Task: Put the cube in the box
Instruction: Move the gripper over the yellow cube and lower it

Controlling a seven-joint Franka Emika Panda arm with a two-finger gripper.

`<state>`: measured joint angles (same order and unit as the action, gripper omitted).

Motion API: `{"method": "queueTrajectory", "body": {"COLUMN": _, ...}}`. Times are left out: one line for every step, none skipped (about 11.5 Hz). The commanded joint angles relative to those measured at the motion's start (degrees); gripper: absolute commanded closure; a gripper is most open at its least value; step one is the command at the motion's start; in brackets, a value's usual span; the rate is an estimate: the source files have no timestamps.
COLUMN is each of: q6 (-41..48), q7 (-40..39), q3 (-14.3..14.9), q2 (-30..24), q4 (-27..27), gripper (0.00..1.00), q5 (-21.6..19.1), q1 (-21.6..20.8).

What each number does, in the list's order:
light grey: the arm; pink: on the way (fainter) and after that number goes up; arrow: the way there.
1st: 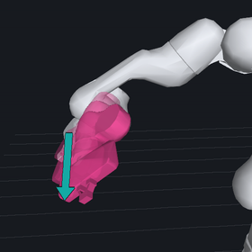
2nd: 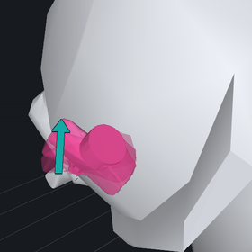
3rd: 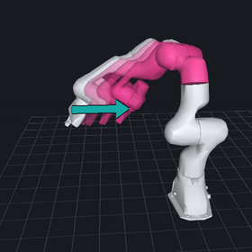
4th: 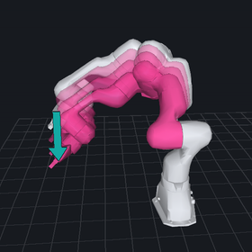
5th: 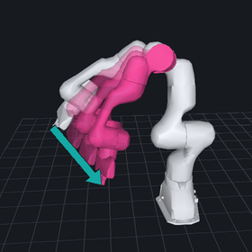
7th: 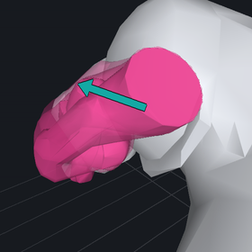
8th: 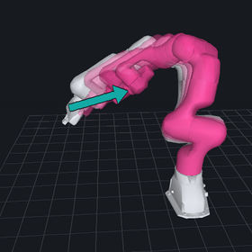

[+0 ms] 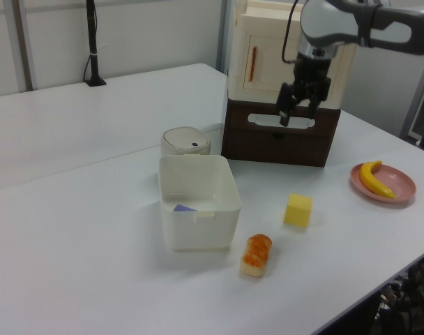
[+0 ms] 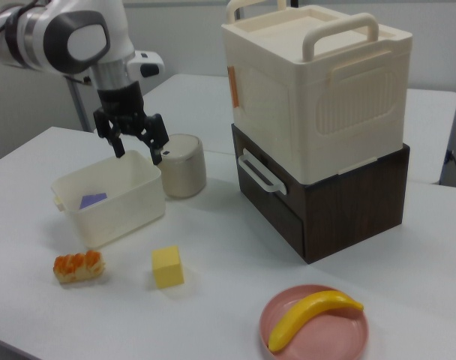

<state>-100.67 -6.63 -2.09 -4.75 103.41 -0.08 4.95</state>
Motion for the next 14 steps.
{"method": "queueTrajectory", "body": {"q6": -7.2, "q7": -8.6, "q3": 5.1, "q2": -8.1, "q4": 14.4, "gripper": 0.0, "q5": 4.6, "q1": -2.6}}
{"method": "queueTrajectory", "body": {"q6": -7.9, "q7": -11.9, "q3": 8.2, "q2": -8.1, "q4": 15.2, "gripper": 0.0, "q5": 6.0, "q1": -4.2}}
{"method": "queueTrajectory", "body": {"q6": -8.1, "q7": -18.5, "q3": 10.2, "q2": -8.1, "q4": 16.0, "gripper": 0.0, "q5": 7.4, "q1": -5.0}}
{"method": "queueTrajectory", "body": {"q6": -8.5, "q7": -27.3, "q3": 11.3, "q2": -7.9, "q4": 17.3, "gripper": 0.0, "q5": 7.6, "q1": -4.6}}
{"method": "queueTrajectory", "body": {"q6": -8.9, "q7": -34.3, "q3": 11.5, "q2": -7.6, "q4": 18.4, "gripper": 0.0, "q5": 7.6, "q1": -4.2}}
{"method": "queueTrajectory", "body": {"q6": -9.0, "q7": -37.6, "q3": 11.5, "q2": -6.5, "q4": 19.1, "gripper": 0.0, "q5": 7.6, "q1": -4.2}}
{"method": "queueTrajectory", "body": {"q6": -9.2, "q7": -38.5, "q3": 11.5, "q2": -4.7, "q4": 19.4, "gripper": 0.0, "q5": 7.6, "q1": -4.7}}
{"method": "queueTrajectory", "body": {"q6": -9.3, "q7": -38.8, "q3": 11.4, "q2": -2.4, "q4": 19.3, "gripper": 0.0, "q5": 7.6, "q1": -6.1}}
{"method": "queueTrajectory", "body": {"q6": -11.5, "q7": -39.2, "q3": 11.4, "q2": -0.5, "q4": 19.3, "gripper": 0.0, "q5": 7.6, "q1": -8.1}}
{"method": "queueTrajectory", "body": {"q6": -13.8, "q7": -39.3, "q3": 11.5, "q2": 1.0, "q4": 19.9, "gripper": 0.0, "q5": 7.6, "q1": -8.9}}
{"method": "queueTrajectory", "body": {"q6": -15.4, "q7": -39.3, "q3": 11.4, "q2": 2.2, "q4": 19.9, "gripper": 0.0, "q5": 7.6, "q1": -9.4}}
{"method": "queueTrajectory", "body": {"q6": -16.8, "q7": -39.4, "q3": 11.4, "q2": 3.2, "q4": 19.9, "gripper": 0.0, "q5": 7.8, "q1": -9.7}}
{"method": "queueTrajectory", "body": {"q6": -17.2, "q7": -39.9, "q3": 11.4, "q2": 3.7, "q4": 20.0, "gripper": 0.0, "q5": 7.9, "q1": -10.0}}
{"method": "queueTrajectory", "body": {"q6": -17.2, "q7": -40.4, "q3": 11.4, "q2": 3.7, "q4": 20.3, "gripper": 0.0, "q5": 8.1, "q1": -10.0}}
